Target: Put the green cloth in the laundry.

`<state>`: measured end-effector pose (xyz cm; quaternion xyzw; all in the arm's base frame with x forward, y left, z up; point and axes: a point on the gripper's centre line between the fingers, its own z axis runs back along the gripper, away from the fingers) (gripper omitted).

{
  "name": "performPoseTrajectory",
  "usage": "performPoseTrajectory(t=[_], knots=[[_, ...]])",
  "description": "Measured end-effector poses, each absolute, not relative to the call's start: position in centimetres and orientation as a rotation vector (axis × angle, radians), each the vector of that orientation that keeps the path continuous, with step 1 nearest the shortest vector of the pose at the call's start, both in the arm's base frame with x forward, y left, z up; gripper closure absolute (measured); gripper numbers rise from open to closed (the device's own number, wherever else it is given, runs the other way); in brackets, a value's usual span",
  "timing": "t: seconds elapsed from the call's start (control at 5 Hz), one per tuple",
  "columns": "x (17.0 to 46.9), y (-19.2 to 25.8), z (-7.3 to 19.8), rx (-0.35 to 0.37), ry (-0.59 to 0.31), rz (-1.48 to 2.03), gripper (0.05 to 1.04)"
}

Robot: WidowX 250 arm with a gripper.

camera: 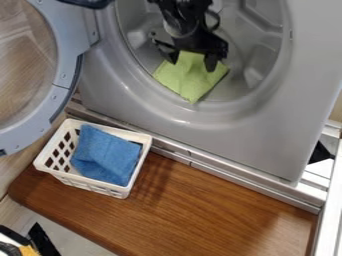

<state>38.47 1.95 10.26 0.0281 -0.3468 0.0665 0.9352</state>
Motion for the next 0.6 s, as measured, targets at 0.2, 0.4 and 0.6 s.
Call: performPoseTrajectory(t=[0.2,0.4,0.6], knots=[[36.2,2.3,12.8,0.038,-0.703,0.177,0.083],[34.1,2.5,13.9,0.052,-0.652,0.201,0.083],[34.0,2.5,14.0,0.053,-0.65,0.198,0.083]])
